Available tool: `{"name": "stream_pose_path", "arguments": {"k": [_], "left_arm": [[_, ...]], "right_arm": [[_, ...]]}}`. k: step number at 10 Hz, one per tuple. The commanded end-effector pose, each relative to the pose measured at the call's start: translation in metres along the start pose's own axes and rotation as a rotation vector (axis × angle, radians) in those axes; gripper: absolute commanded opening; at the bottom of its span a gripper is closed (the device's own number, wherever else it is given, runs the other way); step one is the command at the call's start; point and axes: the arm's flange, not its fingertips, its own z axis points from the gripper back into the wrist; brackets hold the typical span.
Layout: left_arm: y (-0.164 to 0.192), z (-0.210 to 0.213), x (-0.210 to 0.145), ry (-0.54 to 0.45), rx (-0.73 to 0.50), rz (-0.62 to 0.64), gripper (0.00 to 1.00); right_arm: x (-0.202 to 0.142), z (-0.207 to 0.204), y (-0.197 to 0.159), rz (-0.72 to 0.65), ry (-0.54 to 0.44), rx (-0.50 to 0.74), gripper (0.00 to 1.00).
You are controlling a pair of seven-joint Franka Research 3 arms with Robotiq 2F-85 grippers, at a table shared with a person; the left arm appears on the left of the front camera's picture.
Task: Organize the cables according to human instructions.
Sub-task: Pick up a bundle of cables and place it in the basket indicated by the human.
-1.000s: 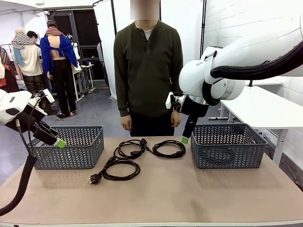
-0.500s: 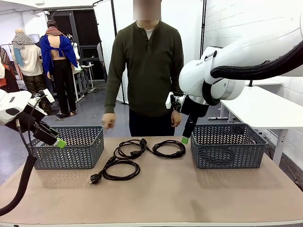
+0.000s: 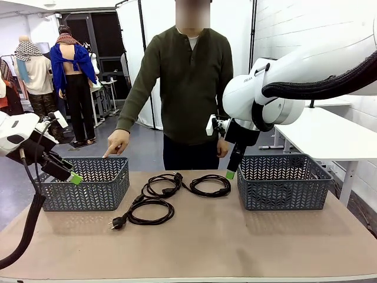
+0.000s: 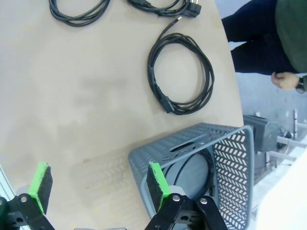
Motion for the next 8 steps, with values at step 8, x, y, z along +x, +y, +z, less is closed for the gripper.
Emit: {"name": "stream_pose_path", "arguments": {"k": [8], "left_arm": [[0.0031,-0.0003,-0.0024,-0.012,-0.018,-0.011,1.0]], "right_arm": [[0.0004,0.0001,-0.0009,0.005,0.009,0.001,1.0]]}}
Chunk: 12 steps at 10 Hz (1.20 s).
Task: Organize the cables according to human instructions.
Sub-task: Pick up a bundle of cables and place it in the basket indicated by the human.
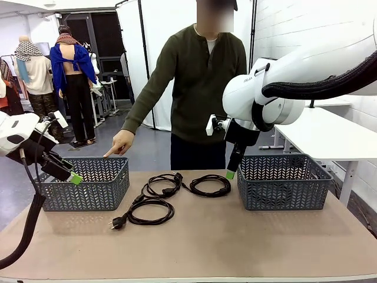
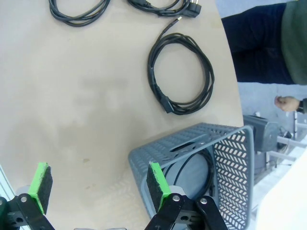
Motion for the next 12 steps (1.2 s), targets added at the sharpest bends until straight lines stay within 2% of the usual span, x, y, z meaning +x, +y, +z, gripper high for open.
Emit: {"name": "stream_pose_path", "arguments": {"k": [1,7,12], "left_arm": [[0.003,0.0,-0.002,-0.012,-0.018,-0.011,1.0],[0.0,0.0,0.0,0.0,0.0,0.0,1.0],[-0.025,-0.037,0.06,0.192,0.005,0.134,1.0]], "right_arm": [[0.0,0.0,-0.001,0.005,0.009,0.001,1.0],[0.0,0.0,-0.001,0.005,0.009,0.001,1.0],[0.0,0.0,-0.001,0.005,0.009,0.001,1.0]]}}
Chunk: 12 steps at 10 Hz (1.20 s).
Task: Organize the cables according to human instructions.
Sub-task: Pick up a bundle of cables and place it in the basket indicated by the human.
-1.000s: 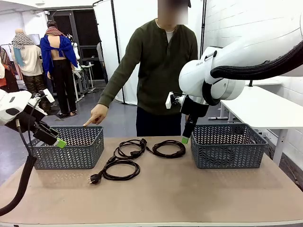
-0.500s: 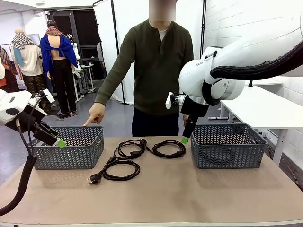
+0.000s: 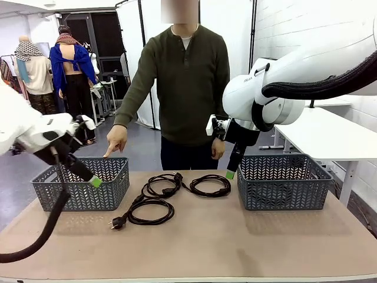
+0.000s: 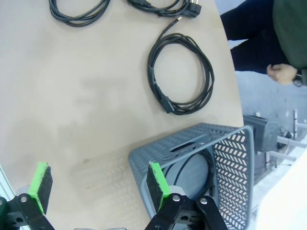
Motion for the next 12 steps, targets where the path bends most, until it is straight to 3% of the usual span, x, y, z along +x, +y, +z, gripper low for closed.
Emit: {"name": "stream_pose_path", "arguments": {"k": [1,5,7,8,12], "left_arm": [[-0.006,-0.007,0.032,0.099,0.008,0.064,1.0],[-0.018,-0.054,0.078,0.237,0.098,0.189,1.0],[-0.017,-0.067,0.089,0.265,0.071,0.209,1.0],[-0.022,-0.062,0.073,0.212,0.076,0.183,1.0],[-0.022,-0.062,0.073,0.212,0.076,0.183,1.0]], "right_arm": [[0.0,0.0,-0.001,0.004,0.01,0.001,1.0],[0.0,0.0,-0.001,0.004,0.01,0.001,1.0],[0.0,0.0,-0.001,0.004,0.01,0.001,1.0],[0.0,0.0,-0.001,0.004,0.01,0.001,1.0],[0.0,0.0,-0.001,0.004,0.01,0.001,1.0]]}}
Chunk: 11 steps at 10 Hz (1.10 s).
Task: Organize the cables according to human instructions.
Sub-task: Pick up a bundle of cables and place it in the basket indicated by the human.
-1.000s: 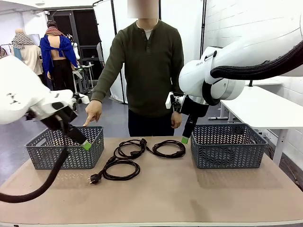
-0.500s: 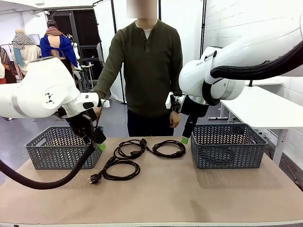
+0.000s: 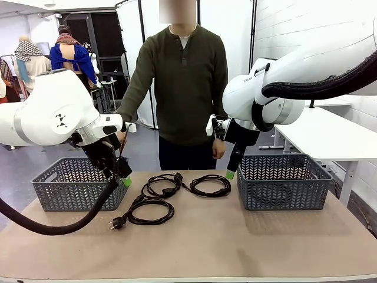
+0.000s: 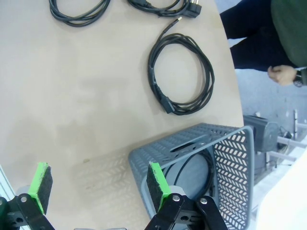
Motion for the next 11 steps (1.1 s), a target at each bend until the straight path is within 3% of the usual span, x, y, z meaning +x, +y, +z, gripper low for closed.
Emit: {"name": "stream_pose_path", "arguments": {"k": [1,4,11], "left_arm": [[0.001,0.0,-0.006,-0.011,0.002,-0.01,1.0],[-0.012,-0.009,0.012,0.018,0.02,0.069,1.0],[0.0,-0.077,0.05,0.166,0.061,0.271,1.0]], "right_arm": [[0.0,0.0,-0.001,0.004,0.01,0.001,1.0],[0.0,0.0,-0.001,0.004,0.01,0.001,1.0],[0.0,0.0,-0.001,0.004,0.01,0.001,1.0]]}}
